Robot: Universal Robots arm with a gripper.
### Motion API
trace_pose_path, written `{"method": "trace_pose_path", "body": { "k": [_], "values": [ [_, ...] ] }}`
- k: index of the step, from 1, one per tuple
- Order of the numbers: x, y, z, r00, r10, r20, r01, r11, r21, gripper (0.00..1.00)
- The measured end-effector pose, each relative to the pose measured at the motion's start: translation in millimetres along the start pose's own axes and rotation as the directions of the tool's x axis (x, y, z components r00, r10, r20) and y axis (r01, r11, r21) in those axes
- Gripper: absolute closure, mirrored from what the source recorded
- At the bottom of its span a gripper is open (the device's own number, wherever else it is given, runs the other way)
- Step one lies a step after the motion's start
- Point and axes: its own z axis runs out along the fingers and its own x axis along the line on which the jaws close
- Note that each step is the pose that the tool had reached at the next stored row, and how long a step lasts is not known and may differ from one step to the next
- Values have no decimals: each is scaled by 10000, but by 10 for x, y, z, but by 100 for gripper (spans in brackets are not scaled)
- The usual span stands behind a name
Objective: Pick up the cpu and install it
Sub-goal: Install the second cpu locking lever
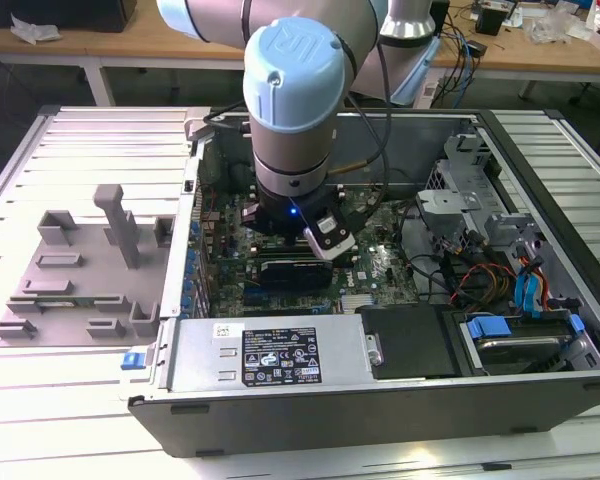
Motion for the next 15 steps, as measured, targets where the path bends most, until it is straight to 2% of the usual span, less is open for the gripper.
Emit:
{"method": "trace_pose_path", "body": {
  "k": [1, 3, 9, 11, 15],
  "values": [
    [2, -1, 3, 10000, 1, 1, -1, 10000, -28, 89],
    [19, -7, 27, 10000, 10, 7, -10, 9998, -182, 89],
    [48, -20, 81, 10000, 14, 8, -13, 9995, -304, 89],
    [56, -21, 101, 10000, 18, 12, -17, 9992, -406, 89],
    [102, 2, 127, 10000, 20, 12, -19, 9991, -427, 89]
  ]
}}
